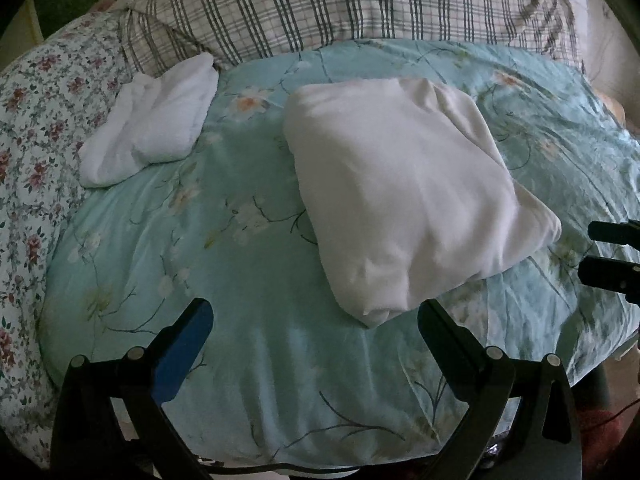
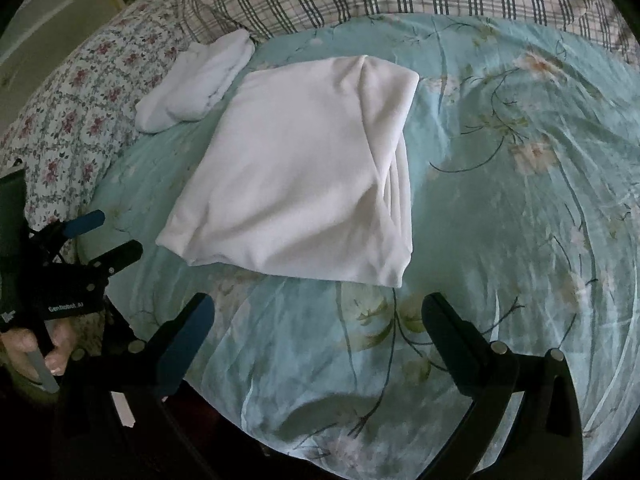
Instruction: Fold large clothes
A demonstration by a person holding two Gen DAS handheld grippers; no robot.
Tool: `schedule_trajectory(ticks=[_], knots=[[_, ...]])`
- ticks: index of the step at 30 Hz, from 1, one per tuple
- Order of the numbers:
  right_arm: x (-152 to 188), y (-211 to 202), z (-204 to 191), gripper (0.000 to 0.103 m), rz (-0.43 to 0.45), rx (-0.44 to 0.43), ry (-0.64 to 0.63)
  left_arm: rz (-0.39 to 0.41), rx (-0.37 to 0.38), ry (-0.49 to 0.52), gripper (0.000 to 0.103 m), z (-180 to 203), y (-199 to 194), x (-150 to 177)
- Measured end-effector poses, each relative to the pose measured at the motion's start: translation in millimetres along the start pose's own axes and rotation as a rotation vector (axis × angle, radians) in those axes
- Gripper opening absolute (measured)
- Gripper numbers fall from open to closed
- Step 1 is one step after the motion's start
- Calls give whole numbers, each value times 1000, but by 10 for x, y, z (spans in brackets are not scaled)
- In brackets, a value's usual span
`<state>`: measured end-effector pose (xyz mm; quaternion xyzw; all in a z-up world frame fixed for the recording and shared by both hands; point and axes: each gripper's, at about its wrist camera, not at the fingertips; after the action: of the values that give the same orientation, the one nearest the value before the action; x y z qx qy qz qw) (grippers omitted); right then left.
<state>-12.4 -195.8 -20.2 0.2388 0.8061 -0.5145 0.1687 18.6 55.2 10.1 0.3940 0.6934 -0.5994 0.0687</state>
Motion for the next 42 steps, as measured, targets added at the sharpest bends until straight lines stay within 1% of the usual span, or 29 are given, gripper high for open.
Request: schedule_trajectory(ticks=[24,28,39,42], knots=[[-263,97,-181,103,2,-17,-31,32,30,-51,102,-100,74,-225],[-356,125,-191,103,2,-19,-32,34,35,-57,102,-118,99,-273],[-525,253,-195,103,-14,-31,-31,18,44,-75,102,-155,230,-375],[-582,281,-180,103,-6,-36,-26,10,45,-84,102,-160,283,-383]])
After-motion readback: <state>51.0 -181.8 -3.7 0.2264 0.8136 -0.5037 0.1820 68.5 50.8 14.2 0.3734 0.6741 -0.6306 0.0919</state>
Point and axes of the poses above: each gripper's, at about its wrist camera, not at the fingertips, and y roughly the way its jaws point, z to its right, x to its underside, and after that the axes turned 6 degrees about y, right-handed
